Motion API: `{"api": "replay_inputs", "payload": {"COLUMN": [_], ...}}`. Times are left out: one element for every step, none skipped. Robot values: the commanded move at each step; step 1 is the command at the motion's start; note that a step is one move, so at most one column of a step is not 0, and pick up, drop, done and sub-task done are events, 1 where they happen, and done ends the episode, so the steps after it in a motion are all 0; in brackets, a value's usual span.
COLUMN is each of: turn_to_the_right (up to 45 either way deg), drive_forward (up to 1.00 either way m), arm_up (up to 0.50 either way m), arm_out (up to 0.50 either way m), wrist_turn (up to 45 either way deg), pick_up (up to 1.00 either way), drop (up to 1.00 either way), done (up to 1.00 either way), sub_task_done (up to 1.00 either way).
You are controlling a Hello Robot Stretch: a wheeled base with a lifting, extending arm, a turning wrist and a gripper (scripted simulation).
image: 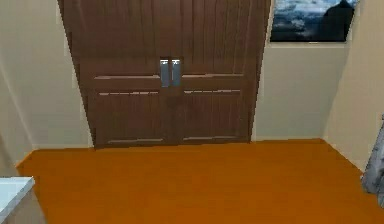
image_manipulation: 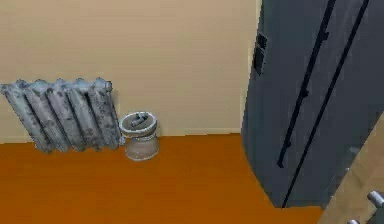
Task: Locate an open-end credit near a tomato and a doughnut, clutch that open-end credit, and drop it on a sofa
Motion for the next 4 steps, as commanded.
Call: {"api": "replay_inputs", "payload": {"turn_to_the_right": [-45.0, -45.0, -30.0, 0.0], "drive_forward": [0.0, 0.0, 0.0, 0.3], "arm_up": [0.0, 0.0, 0.0, 0.0], "arm_out": [0.0, 0.0, 0.0, 0.0], "wrist_turn": [0.0, 0.0, 0.0, 0.0], "pick_up": [0.0, 0.0, 0.0, 0.0], "drop": [0.0, 0.0, 0.0, 0.0], "done": [0.0, 0.0, 0.0, 0.0], "sub_task_done": [0.0, 0.0, 0.0, 0.0]}}
